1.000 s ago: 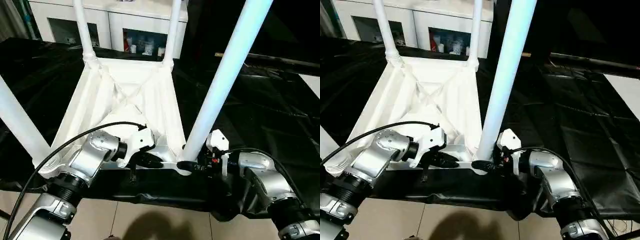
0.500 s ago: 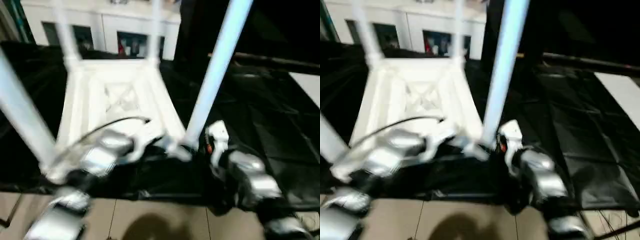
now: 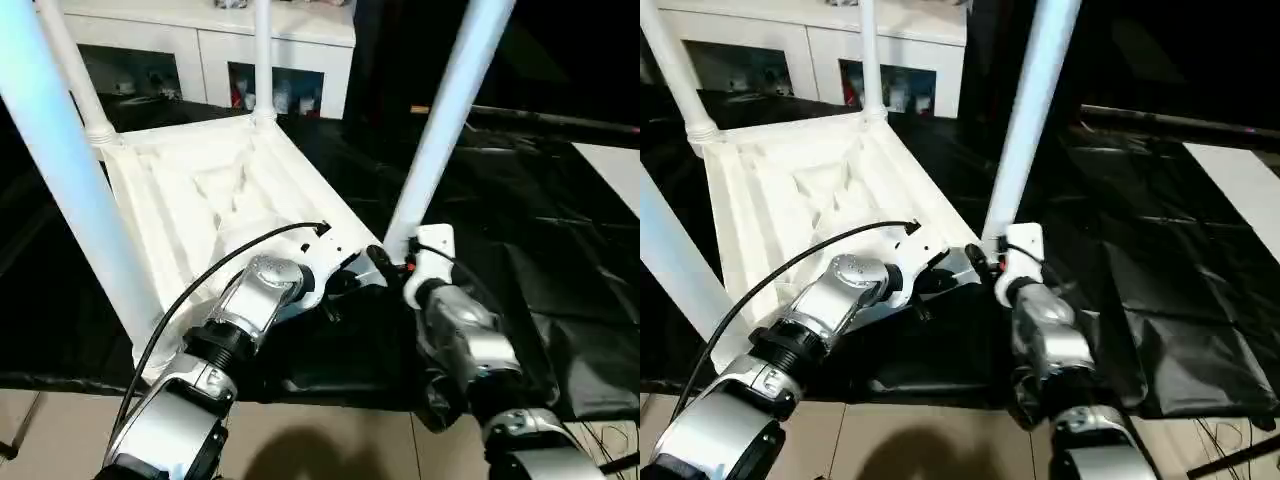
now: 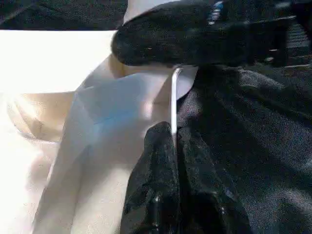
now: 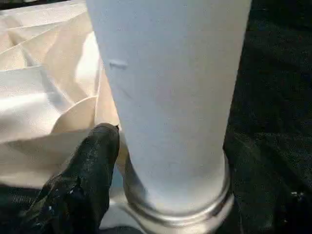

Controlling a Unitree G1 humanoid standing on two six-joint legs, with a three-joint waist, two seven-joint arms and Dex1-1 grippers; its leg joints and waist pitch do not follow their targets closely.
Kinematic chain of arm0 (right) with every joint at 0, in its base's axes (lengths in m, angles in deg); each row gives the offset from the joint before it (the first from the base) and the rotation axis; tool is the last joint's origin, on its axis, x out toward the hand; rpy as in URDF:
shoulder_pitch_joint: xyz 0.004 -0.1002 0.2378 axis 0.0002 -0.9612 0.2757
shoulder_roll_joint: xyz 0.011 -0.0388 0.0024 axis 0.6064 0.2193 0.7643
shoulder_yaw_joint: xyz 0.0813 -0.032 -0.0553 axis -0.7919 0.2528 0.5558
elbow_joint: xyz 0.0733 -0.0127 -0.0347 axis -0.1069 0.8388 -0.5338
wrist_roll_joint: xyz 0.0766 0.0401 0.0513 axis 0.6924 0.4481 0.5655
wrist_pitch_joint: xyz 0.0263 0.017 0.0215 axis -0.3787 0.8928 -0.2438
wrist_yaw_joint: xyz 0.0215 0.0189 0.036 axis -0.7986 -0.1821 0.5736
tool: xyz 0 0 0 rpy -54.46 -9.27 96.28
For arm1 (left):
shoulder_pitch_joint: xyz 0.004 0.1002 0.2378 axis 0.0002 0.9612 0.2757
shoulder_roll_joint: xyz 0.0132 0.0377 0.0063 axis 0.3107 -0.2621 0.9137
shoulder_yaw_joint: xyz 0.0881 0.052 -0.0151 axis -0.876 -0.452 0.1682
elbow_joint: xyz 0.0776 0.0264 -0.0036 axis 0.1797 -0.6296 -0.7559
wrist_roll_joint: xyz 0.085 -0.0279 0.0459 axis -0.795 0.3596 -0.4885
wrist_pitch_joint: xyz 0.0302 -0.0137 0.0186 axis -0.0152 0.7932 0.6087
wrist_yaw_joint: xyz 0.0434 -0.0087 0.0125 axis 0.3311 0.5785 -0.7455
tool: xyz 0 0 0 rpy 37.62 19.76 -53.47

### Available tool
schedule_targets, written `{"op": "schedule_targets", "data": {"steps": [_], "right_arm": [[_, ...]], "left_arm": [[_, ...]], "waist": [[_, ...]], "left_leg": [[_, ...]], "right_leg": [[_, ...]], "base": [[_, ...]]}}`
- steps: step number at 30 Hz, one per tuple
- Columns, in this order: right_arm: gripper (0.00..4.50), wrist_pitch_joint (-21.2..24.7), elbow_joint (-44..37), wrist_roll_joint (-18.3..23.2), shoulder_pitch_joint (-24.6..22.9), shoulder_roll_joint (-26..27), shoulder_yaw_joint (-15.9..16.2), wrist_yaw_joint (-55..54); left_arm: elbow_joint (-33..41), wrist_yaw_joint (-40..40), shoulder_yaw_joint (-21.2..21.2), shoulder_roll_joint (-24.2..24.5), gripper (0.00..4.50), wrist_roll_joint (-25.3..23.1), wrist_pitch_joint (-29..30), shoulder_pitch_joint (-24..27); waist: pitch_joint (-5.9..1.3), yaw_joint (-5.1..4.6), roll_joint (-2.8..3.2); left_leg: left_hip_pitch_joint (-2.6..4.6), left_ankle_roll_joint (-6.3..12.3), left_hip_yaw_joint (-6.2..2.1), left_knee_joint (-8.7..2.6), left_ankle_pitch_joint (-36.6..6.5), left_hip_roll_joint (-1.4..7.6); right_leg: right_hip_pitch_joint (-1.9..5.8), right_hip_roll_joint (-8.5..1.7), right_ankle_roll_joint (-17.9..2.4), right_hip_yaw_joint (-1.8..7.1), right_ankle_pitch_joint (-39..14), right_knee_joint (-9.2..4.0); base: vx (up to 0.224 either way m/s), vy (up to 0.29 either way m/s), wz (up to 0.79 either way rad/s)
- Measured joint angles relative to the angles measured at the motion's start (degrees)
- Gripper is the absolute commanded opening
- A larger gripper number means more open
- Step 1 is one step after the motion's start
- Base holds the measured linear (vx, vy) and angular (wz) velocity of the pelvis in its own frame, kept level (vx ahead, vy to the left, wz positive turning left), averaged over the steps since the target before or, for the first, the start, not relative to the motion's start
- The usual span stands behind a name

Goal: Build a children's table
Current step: Rotate leg to tighten

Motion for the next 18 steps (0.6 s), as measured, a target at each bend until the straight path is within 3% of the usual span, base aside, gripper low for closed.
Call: {"op": "schedule_targets", "data": {"steps": [3, 9, 13, 18], "right_arm": [[3.75, 0.07, -2.71, 0.0, -1.4, -3.18, 2.44, 7.09], [3.75, -1.02, -9.07, -0.73, -5.57, -11.38, 8.66, 24.82], [3.75, -1.73, -12.19, -0.18, -7.35, -14.13, 11.0, 33.91], [3.75, -1.64, -13.66, 0.19, -7.59, -15.74, 11.96, 37.61]], "left_arm": [[1.44, 3.03, -0.46, 2.28, 0.0, 0.1, -1.28, 0.89], [10.03, 17.94, -2.12, 10.53, 0.0, 2.82, -2.87, 5.85], [15.39, 26.46, -3.33, 14.96, 0.0, 5.28, -2.39, 8.49], [17.09, 28.64, -3.48, 16.53, 0.0, 5.57, -1.98, 9.21]], "waist": [[0.03, -0.08, -0.03], [0.05, 0.61, -0.07], [0.11, 1.28, -0.18], [0.15, 1.33, -0.27]], "left_leg": [[-0.01, 0.0, -0.02, -0.19, 0.0, 0.01], [-0.01, -0.01, -0.14, -0.26, 0.0, 0.03], [-0.12, 0.0, -0.06, -0.17, 0.0, 0.02], [-0.17, 0.03, 0.1, 0.06, -0.01, 0.02]], "right_leg": [[-0.02, 0.03, 0.0, -0.04, 0.0, 0.0], [-0.06, 0.04, 0.01, -0.16, -0.01, -0.03], [-0.06, 0.03, -0.23, -0.06, 0.11, -0.18], [-0.04, 0.0, -0.23, 0.08, 0.01, -0.23]], "base": [[0.0, 0.0, 0.0], [0.0, 0.0, 0.0], [0.0, 0.0, 0.0], [0.0, 0.0, 0.0]]}}
